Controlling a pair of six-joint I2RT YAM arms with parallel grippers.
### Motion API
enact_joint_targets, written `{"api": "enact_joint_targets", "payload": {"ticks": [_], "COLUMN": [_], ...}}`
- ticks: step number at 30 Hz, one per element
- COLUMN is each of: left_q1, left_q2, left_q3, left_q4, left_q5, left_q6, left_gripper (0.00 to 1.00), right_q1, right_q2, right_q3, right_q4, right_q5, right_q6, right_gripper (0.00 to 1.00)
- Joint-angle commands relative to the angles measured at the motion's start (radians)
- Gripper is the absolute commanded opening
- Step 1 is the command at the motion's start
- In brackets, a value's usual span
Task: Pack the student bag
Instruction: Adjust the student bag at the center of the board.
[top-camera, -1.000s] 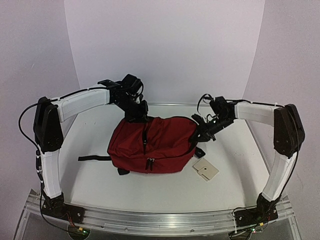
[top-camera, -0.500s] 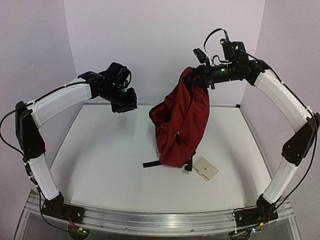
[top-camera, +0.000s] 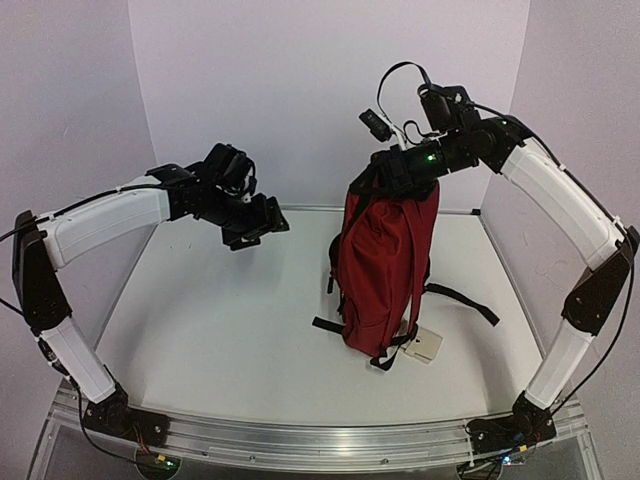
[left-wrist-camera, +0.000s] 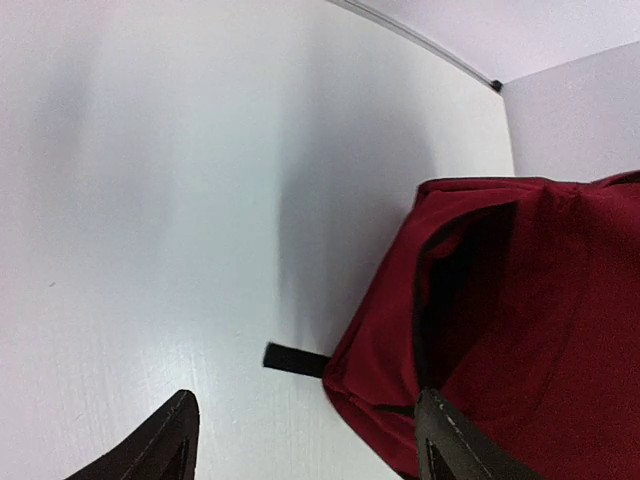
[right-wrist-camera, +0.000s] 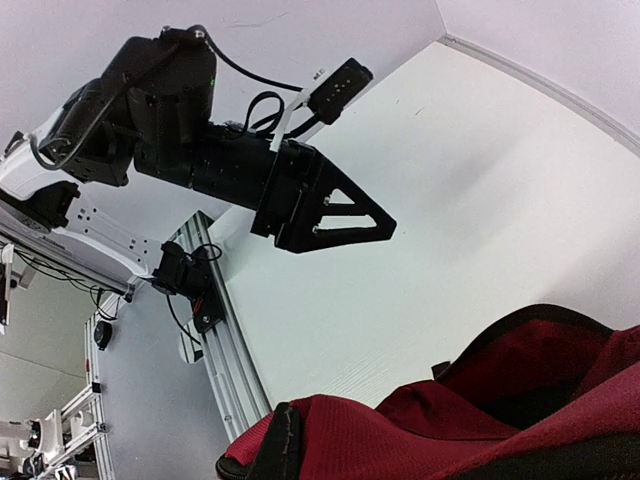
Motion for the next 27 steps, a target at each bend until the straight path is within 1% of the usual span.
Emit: {"api": "enact_joint_targets", "payload": {"ticks": [1, 4, 7, 9, 12, 13, 14, 15, 19, 27], "left_q1": [-0.002, -0.001, -0.002, -0.001, -0.002, -0.003, -0.003, -0.003, -0.003, -0.003], "left_q2": [0.169, 0.334, 0.451, 0.496, 0.509, 0.501, 0.492, 0.481, 0.439, 0.305], "left_q3": [0.165, 0.324, 0.441, 0.466, 0.441, 0.421, 0.404, 0.387, 0.347, 0.196], "left_q4": [0.114, 0.113, 0.093, 0.091, 0.130, 0.153, 0.168, 0.181, 0.223, 0.340], "left_q5": [0.134, 0.219, 0.273, 0.292, 0.337, 0.349, 0.356, 0.363, 0.372, 0.289], "left_q6": [0.075, 0.104, 0.091, 0.078, 0.054, 0.047, 0.043, 0.043, 0.052, 0.014], "left_gripper": [0.75, 0.76, 0.73, 0.68, 0.52, 0.50, 0.49, 0.51, 0.65, 0.75], "right_q1": [0.006, 0.005, 0.005, 0.005, 0.004, 0.004, 0.004, 0.004, 0.003, 0.004], "right_q2": [-0.039, -0.026, -0.013, -0.001, 0.014, 0.022, 0.029, 0.037, 0.069, 0.060], "right_q3": [0.051, 0.072, 0.095, 0.116, 0.146, 0.157, 0.166, 0.176, 0.218, 0.213], "right_q4": [0.081, 0.081, 0.083, 0.082, 0.081, 0.081, 0.081, 0.081, 0.081, 0.081], "right_q5": [-0.030, -0.038, -0.054, -0.059, -0.067, -0.073, -0.079, -0.085, -0.107, -0.114], "right_q6": [-0.068, -0.067, -0.093, -0.101, -0.102, -0.101, -0.101, -0.099, -0.093, -0.084], "right_gripper": [0.00, 0.00, 0.00, 0.00, 0.00, 0.00, 0.00, 0.00, 0.00, 0.00]}}
